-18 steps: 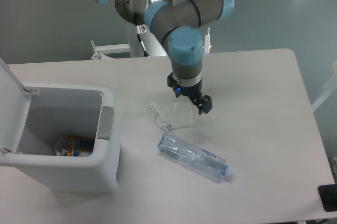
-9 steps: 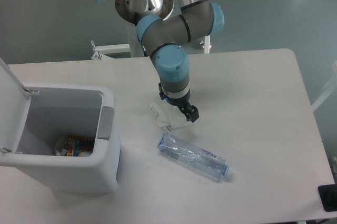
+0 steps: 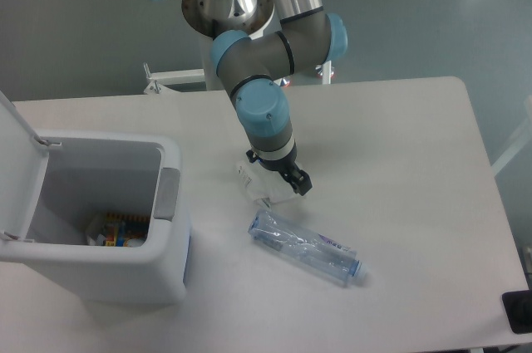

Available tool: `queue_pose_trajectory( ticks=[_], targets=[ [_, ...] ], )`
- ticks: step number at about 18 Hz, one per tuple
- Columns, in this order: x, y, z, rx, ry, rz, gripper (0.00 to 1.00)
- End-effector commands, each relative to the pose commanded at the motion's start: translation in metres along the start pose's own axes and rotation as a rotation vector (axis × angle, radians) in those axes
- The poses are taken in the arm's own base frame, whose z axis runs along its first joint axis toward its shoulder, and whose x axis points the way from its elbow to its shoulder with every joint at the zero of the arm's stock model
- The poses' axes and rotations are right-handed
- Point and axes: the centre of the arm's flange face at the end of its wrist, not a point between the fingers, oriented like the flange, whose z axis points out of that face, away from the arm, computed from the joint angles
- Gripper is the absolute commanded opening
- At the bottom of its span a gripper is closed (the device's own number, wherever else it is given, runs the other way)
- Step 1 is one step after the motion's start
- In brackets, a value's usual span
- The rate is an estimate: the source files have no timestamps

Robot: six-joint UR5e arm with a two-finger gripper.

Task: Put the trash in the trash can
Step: 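Lower the open gripper over the crumpled white tissue, then close the gripper on the tissue and lift it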

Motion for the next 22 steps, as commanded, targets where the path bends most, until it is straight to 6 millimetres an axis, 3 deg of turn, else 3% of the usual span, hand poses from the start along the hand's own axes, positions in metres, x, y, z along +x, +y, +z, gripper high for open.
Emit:
queue_pose_trajectory(
  ticks=[2,11,14,15,17,22],
  targets=[
    [-0.001,0.001,0.000,-0.001,0.000,-0.002,0.02],
    [-0.003,0.004,-0.014,0.004,-0.017,0.010,0.00],
    [-0.004,0.015,-0.041,-0.014,0.018,0.106,0.00],
    [-0.009,0.027,-0.056,-0.022,0.045,0.109,0.00],
    [-0.022,0.045,-0.086,-0.030,0.096,0.105,0.00],
    [-0.062,0.052,-0.166,0.101,0.115,0.025,0.00]
  ],
)
